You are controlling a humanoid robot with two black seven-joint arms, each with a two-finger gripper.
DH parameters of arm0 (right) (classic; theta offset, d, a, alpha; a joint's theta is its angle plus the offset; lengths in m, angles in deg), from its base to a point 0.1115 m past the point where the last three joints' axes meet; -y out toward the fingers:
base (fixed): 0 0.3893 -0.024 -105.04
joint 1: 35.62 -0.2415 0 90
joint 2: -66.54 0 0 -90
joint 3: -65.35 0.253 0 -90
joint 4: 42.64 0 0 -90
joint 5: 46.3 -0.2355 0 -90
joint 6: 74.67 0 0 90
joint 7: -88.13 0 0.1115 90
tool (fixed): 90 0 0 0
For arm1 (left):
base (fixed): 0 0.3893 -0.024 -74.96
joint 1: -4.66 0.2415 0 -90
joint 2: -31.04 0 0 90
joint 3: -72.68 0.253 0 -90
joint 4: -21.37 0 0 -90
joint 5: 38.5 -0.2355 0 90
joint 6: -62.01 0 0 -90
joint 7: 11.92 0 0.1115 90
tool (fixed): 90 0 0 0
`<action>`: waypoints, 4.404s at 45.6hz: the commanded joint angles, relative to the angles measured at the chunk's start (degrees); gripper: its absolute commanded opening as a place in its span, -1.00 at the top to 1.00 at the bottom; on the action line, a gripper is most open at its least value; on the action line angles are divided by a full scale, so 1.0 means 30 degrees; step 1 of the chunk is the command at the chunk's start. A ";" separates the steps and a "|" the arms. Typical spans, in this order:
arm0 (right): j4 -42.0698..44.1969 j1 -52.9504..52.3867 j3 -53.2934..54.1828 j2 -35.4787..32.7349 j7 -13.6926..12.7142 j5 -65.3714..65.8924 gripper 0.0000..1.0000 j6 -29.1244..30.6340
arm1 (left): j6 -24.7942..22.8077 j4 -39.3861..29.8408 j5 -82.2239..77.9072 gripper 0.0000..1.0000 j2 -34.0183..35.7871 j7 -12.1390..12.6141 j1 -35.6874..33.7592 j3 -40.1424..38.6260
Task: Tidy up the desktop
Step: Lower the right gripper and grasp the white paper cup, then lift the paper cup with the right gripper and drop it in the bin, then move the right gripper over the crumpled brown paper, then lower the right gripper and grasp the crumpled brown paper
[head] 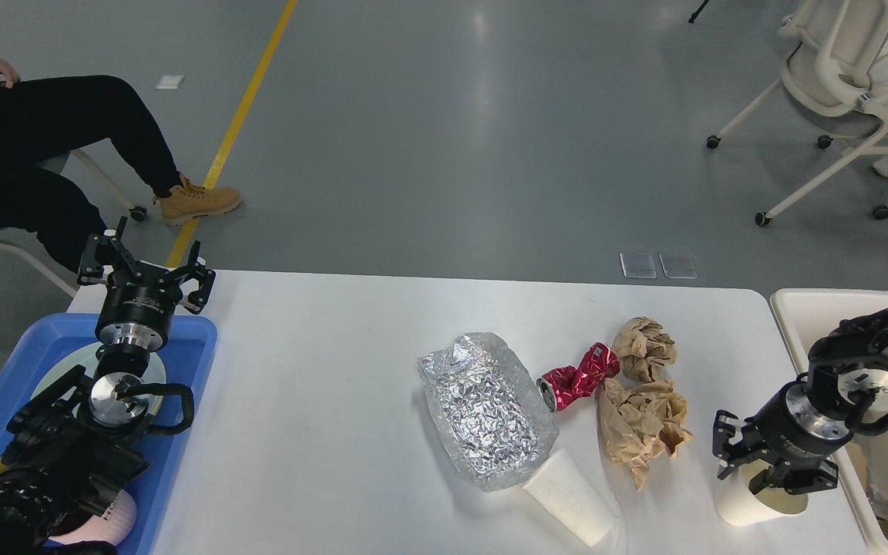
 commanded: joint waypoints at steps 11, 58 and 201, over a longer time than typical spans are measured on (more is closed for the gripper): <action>-0.0043 -0.1654 -0.0087 -0.1045 -0.0088 0.0018 1.00 0.0028 | 0.0000 0.0000 -0.0001 -0.93 0.0001 -0.0003 0.0000 -0.0008; 0.3997 -1.2151 -0.1813 -0.1367 -0.0088 0.0340 1.00 0.3517 | -0.0001 0.0000 -0.0001 -0.93 0.0001 -0.0003 0.0000 -0.0008; 0.2213 -0.0983 0.1787 0.2793 -0.0029 -0.0128 -1.00 0.2518 | -0.0001 0.0000 -0.0001 -0.93 0.0001 -0.0003 0.0000 -0.0008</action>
